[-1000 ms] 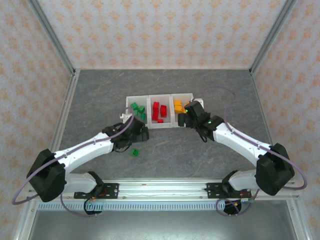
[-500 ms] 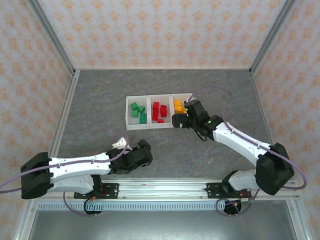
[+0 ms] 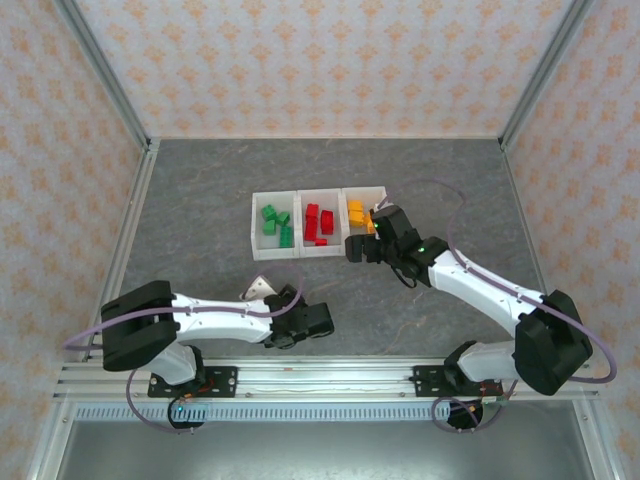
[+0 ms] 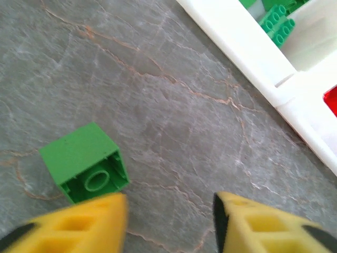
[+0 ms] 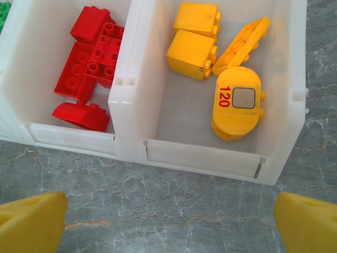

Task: Sort the legos into containers by color
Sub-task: Pick up the lego from the middle-left of the table.

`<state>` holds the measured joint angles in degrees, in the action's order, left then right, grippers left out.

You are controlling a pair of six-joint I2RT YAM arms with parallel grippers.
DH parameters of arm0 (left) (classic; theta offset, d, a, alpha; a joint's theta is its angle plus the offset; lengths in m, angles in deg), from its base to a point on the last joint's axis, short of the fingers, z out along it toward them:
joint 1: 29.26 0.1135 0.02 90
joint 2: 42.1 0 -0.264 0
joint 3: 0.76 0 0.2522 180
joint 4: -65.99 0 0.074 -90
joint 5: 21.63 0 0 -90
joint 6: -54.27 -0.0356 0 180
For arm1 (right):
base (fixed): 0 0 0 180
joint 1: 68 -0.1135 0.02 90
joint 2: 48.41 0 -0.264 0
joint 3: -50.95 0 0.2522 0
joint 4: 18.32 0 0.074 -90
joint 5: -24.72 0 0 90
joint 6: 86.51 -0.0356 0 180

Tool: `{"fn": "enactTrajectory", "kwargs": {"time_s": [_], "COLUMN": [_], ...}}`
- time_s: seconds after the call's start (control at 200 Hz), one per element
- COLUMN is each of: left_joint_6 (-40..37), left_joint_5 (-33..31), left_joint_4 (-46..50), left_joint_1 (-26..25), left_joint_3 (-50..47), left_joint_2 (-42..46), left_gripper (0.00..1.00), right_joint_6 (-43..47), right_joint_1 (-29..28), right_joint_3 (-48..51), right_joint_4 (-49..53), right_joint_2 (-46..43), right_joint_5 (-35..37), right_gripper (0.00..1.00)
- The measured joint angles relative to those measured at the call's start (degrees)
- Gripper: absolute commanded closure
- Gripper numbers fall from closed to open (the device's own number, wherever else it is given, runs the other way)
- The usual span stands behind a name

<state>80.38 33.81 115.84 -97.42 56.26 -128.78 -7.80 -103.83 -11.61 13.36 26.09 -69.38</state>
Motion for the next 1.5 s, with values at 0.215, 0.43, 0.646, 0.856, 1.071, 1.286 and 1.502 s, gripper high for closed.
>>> {"fn": "enactTrajectory", "kwargs": {"time_s": [0.215, 0.43, 0.646, 0.856, 1.071, 1.286, 1.502], "left_joint_6": [0.0, 0.02, 0.02, 0.02, 0.02, 0.02, 0.02], "left_joint_5": [-0.02, -0.15, -0.22, -0.68, 0.46, 4.13, 4.28], "left_joint_4": [2.4, 5.03, 10.12, 14.97, 17.03, 16.2, 19.02], "left_joint_1": [2.6, 2.64, 1.29, -0.11, -0.42, -0.76, -0.76], "left_joint_3": [-0.85, -0.17, 2.38, 5.4, 7.1, -2.71, -3.56], "left_joint_2": [-0.81, -1.2, -2.01, -1.7, 2.08, 15.8, 13.46], "left_gripper": [0.49, 0.33, 0.32, 0.31, 0.0, 0.01, 0.01], "right_joint_6": [-0.02, 0.0, 0.02, 0.02, 0.42, 0.48, 0.46], "right_joint_1": [0.0, 0.0, 0.0, 0.0, 0.0, 0.0, 0.0], "right_joint_3": [0.0, 0.0, 0.0, -0.04, -0.07, -0.07, -0.07], "right_joint_4": [0.0, 0.0, 0.02, 0.02, 0.04, 0.02, 0.0], "right_joint_2": [0.0, 0.02, 0.02, 0.35, 0.9, 0.96, 1.53], "right_joint_5": [-0.04, -0.24, -0.22, -0.24, -0.24, -0.46, -0.9], "right_gripper": [0.0, 0.0, 0.0, 0.0, 0.0, 0.0, 0.0]}}
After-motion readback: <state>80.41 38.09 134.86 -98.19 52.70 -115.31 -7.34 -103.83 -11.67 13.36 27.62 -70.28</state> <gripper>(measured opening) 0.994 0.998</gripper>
